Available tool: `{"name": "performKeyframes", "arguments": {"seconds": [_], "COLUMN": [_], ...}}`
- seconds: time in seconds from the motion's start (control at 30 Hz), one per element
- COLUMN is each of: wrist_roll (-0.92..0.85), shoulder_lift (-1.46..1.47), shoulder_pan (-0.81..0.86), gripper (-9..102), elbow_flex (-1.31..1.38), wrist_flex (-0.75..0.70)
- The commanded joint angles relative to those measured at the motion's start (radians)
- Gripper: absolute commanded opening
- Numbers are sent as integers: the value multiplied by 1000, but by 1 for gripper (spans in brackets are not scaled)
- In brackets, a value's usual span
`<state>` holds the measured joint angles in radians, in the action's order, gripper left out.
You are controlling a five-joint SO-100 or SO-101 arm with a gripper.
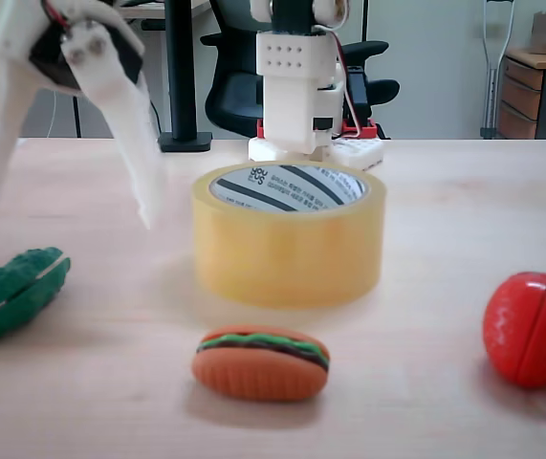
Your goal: Grasp a cucumber and put it in the hole.
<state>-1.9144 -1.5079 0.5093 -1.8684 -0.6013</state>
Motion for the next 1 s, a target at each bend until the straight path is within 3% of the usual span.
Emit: {"name": "performKeyframes", "arguments": {"seconds": [0.0,0.13,0.53,0.97], "wrist_roll": [-5,-5,-5,-5], "shoulder_lift": [15,75,193,219], "shoulder_pan": [9,14,40,40], "gripper": [43,44,41,28], "elbow_flex": [86,91,183,167], "wrist_flex": [83,146,147,121]}}
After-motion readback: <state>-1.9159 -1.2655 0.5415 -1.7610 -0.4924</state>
